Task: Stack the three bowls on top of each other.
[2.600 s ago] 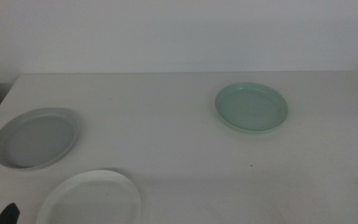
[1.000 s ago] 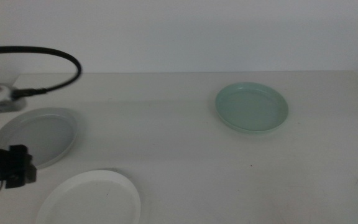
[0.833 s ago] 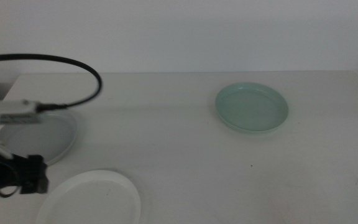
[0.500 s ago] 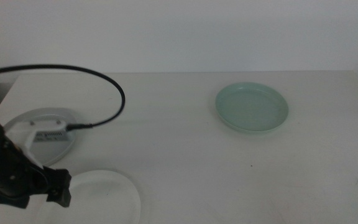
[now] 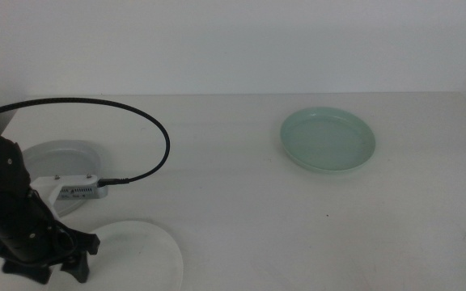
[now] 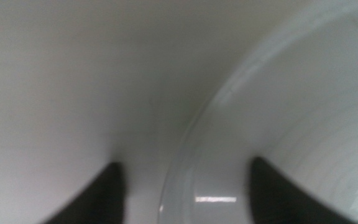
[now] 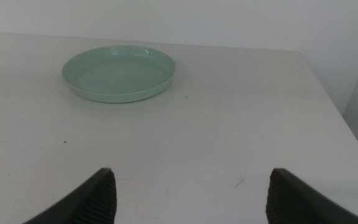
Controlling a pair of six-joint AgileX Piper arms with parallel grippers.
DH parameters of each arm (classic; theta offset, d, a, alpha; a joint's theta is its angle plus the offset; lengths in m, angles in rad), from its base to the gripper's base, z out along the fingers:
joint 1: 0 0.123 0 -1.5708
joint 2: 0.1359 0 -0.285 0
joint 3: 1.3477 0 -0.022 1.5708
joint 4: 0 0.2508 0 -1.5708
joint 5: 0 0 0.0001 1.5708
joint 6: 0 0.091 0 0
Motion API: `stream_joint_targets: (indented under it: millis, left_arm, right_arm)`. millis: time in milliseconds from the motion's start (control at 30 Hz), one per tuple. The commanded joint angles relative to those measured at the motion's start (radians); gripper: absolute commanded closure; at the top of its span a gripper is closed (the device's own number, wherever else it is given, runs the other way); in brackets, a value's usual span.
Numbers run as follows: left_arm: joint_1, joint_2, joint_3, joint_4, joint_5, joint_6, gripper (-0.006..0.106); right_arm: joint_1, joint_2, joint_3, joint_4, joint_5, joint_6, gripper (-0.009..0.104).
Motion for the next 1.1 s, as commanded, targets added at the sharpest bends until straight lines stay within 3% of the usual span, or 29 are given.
stream_joint_targets:
  millis: [0,100,133,267,433,800,1067]
  left_arm:
    - [0.002,0.007,-0.002,-0.028,-0.016,-0.013,0.059]
    - [0.002,0.006,-0.005,-0.026,-0.011,-0.012,0.096]
    - [0.002,0.005,-0.005,-0.027,-0.006,-0.013,0.1]
    - [0.001,-0.032,-0.011,-0.028,0.009,-0.038,0.1]
    - [-0.022,-0.116,-0.073,-0.094,0.055,-0.038,0.1]
    - [-0.325,-0.026,-0.405,-0.093,0.119,-0.194,0.1]
    - [-0.435,0.135,-0.556,-0.098,0.128,-0.229,0.1]
  right_arm:
    - [-0.007,-0.028,-0.006,-0.004,-0.074,-0.007,0.034]
    - [-0.007,-0.028,-0.006,-0.004,-0.074,-0.007,0.034]
    - [-0.007,-0.028,-0.006,-0.004,-0.074,-0.007,0.034]
    - [-0.007,-0.028,-0.006,-0.004,-0.075,-0.007,0.034]
    - [-0.007,-0.028,-0.006,-0.004,-0.075,-0.007,0.034]
    - [-0.007,-0.028,-0.006,-0.004,-0.076,-0.007,0.034]
    - [-0.007,-0.028,-0.006,-0.004,-0.081,-0.007,0.034]
